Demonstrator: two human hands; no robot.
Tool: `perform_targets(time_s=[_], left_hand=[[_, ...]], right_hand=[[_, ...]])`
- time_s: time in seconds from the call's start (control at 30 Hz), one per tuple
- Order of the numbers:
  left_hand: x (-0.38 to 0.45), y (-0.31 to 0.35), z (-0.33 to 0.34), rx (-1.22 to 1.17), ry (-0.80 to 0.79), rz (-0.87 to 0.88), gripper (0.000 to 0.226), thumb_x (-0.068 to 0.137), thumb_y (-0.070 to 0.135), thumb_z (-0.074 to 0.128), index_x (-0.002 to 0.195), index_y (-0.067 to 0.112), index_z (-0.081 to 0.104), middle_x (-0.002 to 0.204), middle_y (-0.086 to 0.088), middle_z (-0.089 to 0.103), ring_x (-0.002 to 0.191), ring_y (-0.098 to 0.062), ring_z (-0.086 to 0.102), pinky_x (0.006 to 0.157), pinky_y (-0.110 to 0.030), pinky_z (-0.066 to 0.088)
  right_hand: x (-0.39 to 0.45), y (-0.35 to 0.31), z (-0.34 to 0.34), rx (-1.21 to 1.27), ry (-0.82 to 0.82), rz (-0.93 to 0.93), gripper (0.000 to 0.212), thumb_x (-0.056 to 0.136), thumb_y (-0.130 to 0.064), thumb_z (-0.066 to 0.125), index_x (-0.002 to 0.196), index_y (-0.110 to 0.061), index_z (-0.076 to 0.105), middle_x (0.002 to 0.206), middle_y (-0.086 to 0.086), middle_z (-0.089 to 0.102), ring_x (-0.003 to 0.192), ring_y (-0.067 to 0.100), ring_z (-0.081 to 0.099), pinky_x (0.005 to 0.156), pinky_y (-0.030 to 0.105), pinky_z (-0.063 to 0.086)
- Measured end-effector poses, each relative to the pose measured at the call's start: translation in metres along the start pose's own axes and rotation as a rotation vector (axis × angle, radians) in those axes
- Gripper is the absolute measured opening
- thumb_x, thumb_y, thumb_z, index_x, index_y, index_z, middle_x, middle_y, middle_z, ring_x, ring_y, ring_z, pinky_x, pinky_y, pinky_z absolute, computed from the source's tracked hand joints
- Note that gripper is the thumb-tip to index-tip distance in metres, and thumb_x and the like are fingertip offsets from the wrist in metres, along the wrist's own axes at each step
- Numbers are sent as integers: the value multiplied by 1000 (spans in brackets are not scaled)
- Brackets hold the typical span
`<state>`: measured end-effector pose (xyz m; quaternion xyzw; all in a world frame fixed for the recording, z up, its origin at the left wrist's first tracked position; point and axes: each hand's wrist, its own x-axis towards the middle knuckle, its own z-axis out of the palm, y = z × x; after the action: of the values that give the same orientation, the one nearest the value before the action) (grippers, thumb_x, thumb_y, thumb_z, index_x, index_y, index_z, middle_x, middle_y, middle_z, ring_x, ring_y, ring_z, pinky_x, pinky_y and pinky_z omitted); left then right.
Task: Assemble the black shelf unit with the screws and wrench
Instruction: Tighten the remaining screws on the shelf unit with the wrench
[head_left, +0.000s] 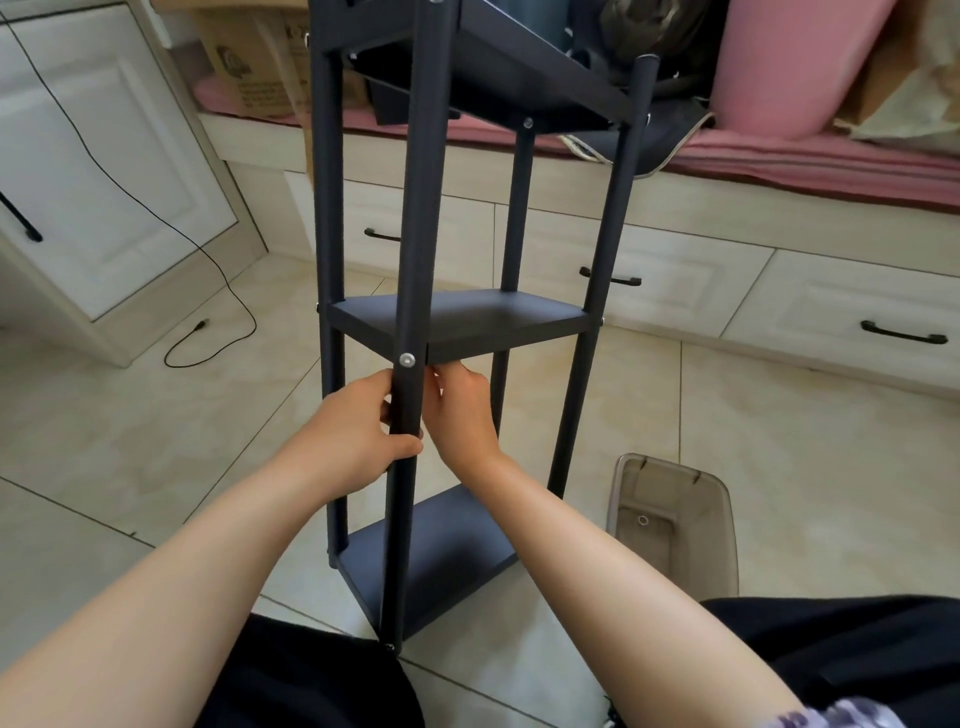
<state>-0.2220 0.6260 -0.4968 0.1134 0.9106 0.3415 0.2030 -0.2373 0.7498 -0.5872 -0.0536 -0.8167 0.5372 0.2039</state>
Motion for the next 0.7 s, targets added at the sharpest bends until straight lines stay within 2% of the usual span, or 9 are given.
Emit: perform_targets(time_s=[0.13,0.23,0.3,0.4,0.47,0.57,0.7], left_hand=[[1,0,-2,-14,0,-19,43,87,7,74,118,28,54,101,4,71,99,-19,69,88,-45,59],[2,-2,-5,-10,3,-28,47,88,8,74,119,34,51,102,5,71,100,-19,68,87,-44,60],[3,-3,-8,-21,11,-30,46,88,7,73,117,35,51,98,9,71,99,-14,67,86,-41,60],[3,0,-12,-30,25,-57,45,89,6,72,122,28,52,101,5,71,99,-17,67,85,-41,60],[3,2,-15,-28,29,-79,49,89,5,72,130,21,51,107,-2,71,103,-23,67,87,-44,60],[3,1,-21,-44,45,-105,56,90,4,71,139,17,47,112,-6,71,106,-26,66,88,-44,59],[2,-3,-27,-75,96,-139,59,90,0,70,141,16,45,112,-7,70,107,-27,65,89,-45,58]], right_hand=[[1,-1,3,1,-11,5,12,102,-14,49,93,-15,58,82,-4,61,66,7,53,61,8,36],[-3,0,1,10,7,-40,15,101,-10,49,103,-9,64,91,2,68,81,15,62,71,15,46],[-9,2,-1,-13,39,-96,18,100,-8,50,107,-8,66,92,2,70,84,14,63,75,16,47],[-16,3,-5,-59,-7,-102,20,100,-11,52,111,-10,69,92,3,70,84,15,62,78,22,50],[-20,2,-7,-57,-31,-63,22,101,-14,52,111,-11,70,95,4,72,87,14,64,79,24,51],[-21,0,-10,-87,-69,71,26,103,-22,49,109,-13,72,102,1,72,90,10,57,76,19,43],[-13,-9,-15,-176,-166,183,29,102,-21,44,102,-16,73,107,0,61,96,17,53,80,25,39]])
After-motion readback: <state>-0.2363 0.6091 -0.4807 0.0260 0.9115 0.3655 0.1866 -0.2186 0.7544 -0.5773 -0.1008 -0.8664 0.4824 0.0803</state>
